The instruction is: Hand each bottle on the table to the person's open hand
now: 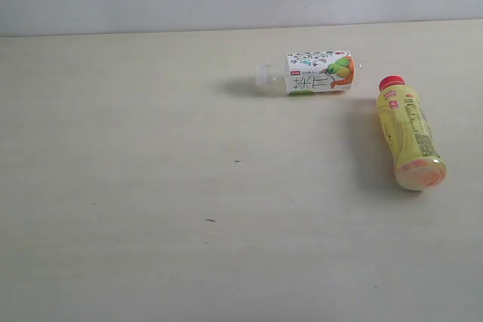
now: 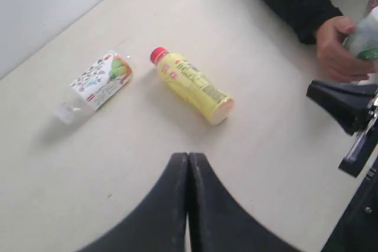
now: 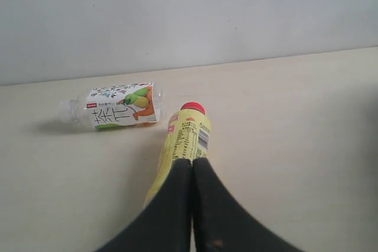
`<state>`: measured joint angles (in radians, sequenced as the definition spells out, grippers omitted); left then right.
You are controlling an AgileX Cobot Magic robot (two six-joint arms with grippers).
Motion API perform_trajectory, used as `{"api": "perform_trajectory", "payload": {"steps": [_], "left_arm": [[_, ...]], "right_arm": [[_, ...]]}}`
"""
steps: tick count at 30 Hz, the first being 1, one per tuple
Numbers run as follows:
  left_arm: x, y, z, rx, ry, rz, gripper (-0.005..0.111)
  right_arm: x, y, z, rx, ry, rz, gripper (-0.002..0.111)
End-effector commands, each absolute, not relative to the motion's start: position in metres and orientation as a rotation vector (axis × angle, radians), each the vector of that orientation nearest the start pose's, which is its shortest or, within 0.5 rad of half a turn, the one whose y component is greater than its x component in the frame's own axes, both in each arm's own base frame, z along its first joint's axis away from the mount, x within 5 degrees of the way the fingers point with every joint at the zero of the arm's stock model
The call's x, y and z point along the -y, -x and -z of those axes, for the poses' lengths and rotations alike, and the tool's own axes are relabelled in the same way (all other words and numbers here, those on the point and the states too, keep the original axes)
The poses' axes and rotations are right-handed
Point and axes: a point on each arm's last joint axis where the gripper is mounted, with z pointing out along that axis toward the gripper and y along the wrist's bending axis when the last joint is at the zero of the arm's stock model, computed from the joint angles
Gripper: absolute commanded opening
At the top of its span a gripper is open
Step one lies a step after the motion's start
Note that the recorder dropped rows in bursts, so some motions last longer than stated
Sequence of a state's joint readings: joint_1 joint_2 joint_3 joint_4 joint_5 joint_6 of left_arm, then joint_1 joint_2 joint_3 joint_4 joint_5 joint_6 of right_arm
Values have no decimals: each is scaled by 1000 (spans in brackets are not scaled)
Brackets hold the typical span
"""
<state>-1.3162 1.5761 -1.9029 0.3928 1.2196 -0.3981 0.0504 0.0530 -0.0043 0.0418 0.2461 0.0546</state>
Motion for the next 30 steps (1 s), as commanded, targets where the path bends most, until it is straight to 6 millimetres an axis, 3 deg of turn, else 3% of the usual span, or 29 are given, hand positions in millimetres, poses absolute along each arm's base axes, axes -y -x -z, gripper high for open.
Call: {"api": "perform_trajectory", "payload": {"steps": [1, 4, 8, 15, 19, 23, 30], "left_arm": [[242, -96, -470, -2006, -951, 448, 0], [187, -80, -445, -1895, -922, 550, 0], [130, -66, -393, -1781, -900, 616, 0], [56, -53, -314, -1603, -647, 769, 0], [33, -49, -283, -1585, -581, 803, 0], [22, -46, -264, -1555, -556, 828, 0], [22, -46, -256, -1559, -558, 828, 0]], "right_arm": [[-4, -59, -189, -1774, -37, -113, 0], [-4, -59, -189, -1774, -37, -113, 0], [-4, -59, -189, -1774, -37, -113, 0], [-4, -59, -189, -1774, -37, -113, 0], [-4, -59, -189, -1774, -37, -113, 0], [-4, -59, -189, -1774, -37, -113, 0], [-4, -59, -189, -1774, -37, -113, 0]]}}
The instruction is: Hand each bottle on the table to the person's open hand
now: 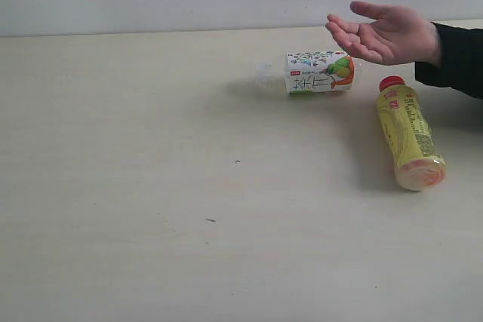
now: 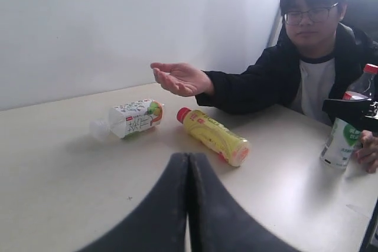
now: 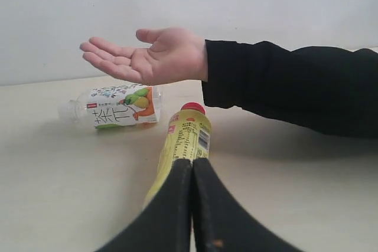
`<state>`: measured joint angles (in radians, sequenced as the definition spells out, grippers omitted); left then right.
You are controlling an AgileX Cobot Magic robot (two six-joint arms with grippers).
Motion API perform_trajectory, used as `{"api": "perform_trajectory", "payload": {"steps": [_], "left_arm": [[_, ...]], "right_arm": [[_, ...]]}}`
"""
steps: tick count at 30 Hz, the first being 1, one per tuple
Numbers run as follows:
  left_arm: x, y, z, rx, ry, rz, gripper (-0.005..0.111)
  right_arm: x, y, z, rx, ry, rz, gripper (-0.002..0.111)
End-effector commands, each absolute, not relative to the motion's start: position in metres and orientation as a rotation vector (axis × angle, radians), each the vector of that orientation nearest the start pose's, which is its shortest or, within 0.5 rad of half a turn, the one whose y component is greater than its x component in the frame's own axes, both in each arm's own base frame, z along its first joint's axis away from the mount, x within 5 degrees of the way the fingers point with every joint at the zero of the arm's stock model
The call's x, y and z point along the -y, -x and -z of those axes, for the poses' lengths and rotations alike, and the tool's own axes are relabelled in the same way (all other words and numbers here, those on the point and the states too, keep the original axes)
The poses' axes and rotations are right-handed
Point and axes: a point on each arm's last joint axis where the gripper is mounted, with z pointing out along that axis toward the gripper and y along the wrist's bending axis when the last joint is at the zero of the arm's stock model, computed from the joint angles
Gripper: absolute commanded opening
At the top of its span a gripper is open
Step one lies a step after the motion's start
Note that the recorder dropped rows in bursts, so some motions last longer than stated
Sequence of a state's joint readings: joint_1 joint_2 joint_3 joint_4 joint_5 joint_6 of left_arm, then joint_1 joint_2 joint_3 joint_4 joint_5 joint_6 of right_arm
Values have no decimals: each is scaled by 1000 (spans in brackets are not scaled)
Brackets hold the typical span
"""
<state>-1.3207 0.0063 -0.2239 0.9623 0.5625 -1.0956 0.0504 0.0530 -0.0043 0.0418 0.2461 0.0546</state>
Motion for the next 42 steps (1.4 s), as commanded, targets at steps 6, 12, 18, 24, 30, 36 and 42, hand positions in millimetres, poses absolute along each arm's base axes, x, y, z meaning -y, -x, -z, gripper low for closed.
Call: {"api": "perform_trajectory", "payload": {"steps": [6, 12, 18, 24, 30, 36, 42], "left_arm": [[22, -46, -256, -1559, -558, 828, 0], [22, -46, -256, -1559, -558, 828, 0], [22, -46, -256, -1558, -559, 826, 0], [22, -46, -256, -1558, -559, 826, 0], [22, -46, -256, -1558, -559, 826, 0], [22, -46, -256, -1558, -559, 826, 0], [22, -46, -256, -1558, -559, 826, 0]], "right_arm": [[-3, -60, -201, -1630, 14, -59, 0], [-1, -59, -221, -1406, -143, -220, 0], [5, -52, -246, -1091, -324, -440, 0], [11, -62, -295, -1052, -364, -382, 0], [-6, -147, -367, -1518, -199, -270, 0], [-30, -253, -380, -2220, -7, -332, 0], [-19, -308, -339, -2808, -133, -121, 0]]}}
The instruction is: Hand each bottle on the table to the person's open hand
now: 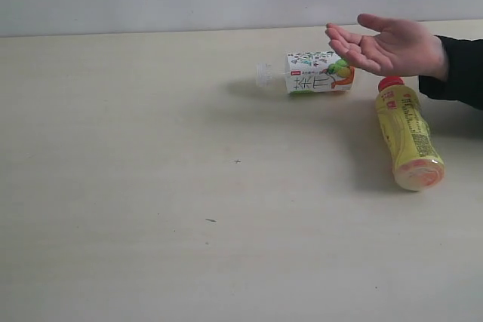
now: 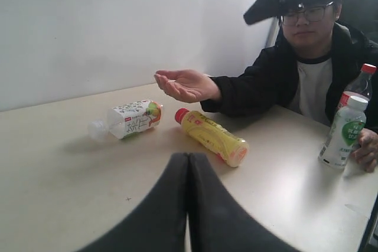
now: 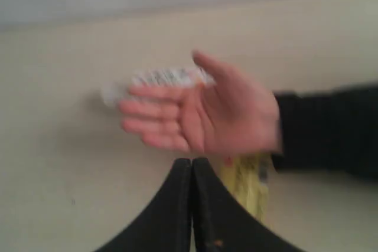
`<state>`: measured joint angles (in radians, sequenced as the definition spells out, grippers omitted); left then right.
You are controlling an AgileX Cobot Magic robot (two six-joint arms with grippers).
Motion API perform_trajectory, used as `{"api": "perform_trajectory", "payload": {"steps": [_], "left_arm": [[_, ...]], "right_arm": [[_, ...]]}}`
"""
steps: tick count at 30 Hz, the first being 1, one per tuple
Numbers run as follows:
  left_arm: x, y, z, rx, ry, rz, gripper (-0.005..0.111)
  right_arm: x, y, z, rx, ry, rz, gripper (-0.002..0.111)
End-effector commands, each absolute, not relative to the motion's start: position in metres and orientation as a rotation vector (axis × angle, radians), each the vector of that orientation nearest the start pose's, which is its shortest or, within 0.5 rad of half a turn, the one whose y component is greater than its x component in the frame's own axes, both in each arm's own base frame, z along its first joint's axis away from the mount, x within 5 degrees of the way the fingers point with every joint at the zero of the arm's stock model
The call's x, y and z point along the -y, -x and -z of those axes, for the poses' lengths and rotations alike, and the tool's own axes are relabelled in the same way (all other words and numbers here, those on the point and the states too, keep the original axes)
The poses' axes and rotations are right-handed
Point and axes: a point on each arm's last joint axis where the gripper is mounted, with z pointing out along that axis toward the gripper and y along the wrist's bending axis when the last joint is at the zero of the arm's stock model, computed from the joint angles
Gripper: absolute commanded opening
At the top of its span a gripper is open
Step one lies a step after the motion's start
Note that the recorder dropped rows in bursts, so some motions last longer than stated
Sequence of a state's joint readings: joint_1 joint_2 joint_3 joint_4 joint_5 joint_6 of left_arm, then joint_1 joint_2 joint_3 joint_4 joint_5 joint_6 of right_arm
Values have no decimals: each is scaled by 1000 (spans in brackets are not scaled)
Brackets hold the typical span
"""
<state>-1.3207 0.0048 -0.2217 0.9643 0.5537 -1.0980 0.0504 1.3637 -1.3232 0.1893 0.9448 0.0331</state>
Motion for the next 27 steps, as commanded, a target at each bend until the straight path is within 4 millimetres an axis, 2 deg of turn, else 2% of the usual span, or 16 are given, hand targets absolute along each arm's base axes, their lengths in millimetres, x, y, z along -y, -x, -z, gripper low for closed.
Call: {"api": "perform_trajectory", "payload": {"steps": [1, 8, 10, 14, 18, 21, 27], "left_arm": [[22, -46, -256, -1558, -559, 826, 0], [22, -46, -256, -1558, -559, 826, 0], [22, -46, -256, -1558, -559, 826, 0], [22, -46, -256, -1558, -559, 826, 0], [22, -46, -256, -1558, -559, 826, 0], [22, -46, -256, -1558, -559, 826, 0], [22, -46, -256, -1558, -559, 826, 0]], "right_arm": [[-19, -313, -330, -2838, -134, -111, 0], [-40, -307, -267, -3057, 10, 3, 0], [-46, -305, -255, -3099, 48, 27, 4], [-54, -310, -237, -3131, 75, 18, 24], [-55, -318, -220, -3156, 80, 34, 63], [-55, -323, -208, -3171, 86, 47, 86], [-55, -338, -186, -3124, 112, 75, 88]]}}
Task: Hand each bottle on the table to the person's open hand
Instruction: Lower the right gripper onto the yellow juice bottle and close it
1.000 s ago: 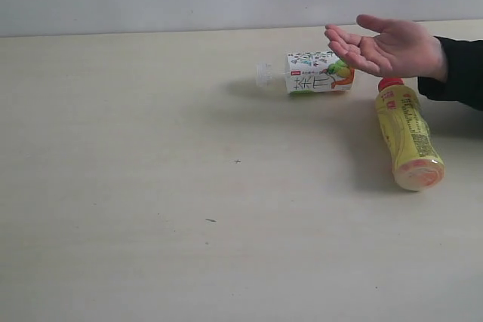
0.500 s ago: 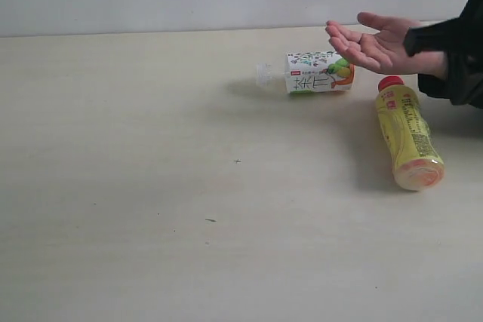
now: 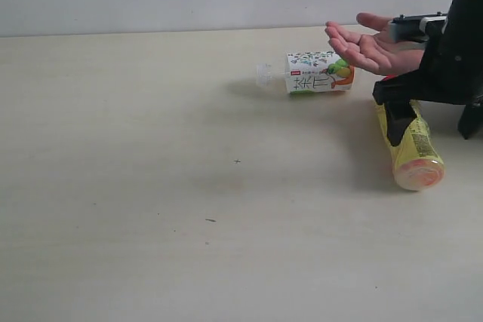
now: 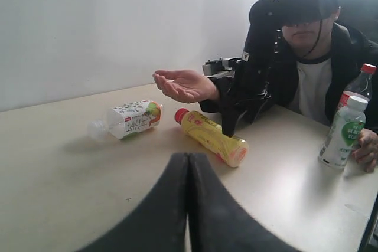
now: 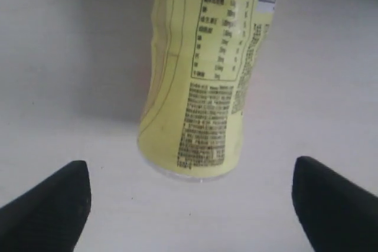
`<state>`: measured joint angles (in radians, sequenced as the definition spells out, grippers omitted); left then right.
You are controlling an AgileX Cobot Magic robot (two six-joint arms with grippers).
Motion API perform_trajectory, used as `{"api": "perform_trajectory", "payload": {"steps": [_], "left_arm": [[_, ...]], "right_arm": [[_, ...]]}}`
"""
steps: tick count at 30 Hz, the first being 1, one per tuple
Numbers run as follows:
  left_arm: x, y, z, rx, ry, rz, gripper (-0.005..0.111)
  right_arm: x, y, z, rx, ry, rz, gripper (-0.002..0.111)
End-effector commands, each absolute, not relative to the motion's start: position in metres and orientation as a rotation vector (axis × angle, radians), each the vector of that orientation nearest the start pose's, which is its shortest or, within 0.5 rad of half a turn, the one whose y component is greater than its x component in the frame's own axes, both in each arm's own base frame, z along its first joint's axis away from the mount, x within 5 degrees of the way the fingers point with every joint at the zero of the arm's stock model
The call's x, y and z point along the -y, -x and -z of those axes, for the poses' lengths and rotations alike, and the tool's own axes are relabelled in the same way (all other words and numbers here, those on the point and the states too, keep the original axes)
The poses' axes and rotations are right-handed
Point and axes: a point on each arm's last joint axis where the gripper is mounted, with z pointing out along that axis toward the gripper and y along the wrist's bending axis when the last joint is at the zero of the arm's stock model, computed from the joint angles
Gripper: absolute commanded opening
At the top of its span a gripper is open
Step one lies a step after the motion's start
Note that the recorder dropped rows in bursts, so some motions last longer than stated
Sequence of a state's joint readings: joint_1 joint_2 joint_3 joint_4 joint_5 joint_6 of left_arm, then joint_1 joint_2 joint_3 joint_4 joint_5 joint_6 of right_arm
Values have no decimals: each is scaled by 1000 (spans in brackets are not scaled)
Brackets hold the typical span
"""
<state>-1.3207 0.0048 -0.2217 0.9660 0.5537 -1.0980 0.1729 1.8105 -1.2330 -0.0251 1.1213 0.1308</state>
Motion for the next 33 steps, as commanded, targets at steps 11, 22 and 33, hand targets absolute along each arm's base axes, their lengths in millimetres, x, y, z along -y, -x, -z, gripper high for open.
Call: {"api": "perform_trajectory", "payload": {"steps": [11, 22, 33], "left_arm": [[22, -46, -256, -1558, -559, 826, 0], [22, -46, -256, -1558, -559, 826, 0], [22, -46, -256, -1558, -559, 826, 0]], "right_arm": [[-58, -361, -150, -3025, 125, 67, 87], [-55, -363, -127, -3077, 93, 141, 78], [-51, -345, -136, -3245, -21, 221, 0]]}}
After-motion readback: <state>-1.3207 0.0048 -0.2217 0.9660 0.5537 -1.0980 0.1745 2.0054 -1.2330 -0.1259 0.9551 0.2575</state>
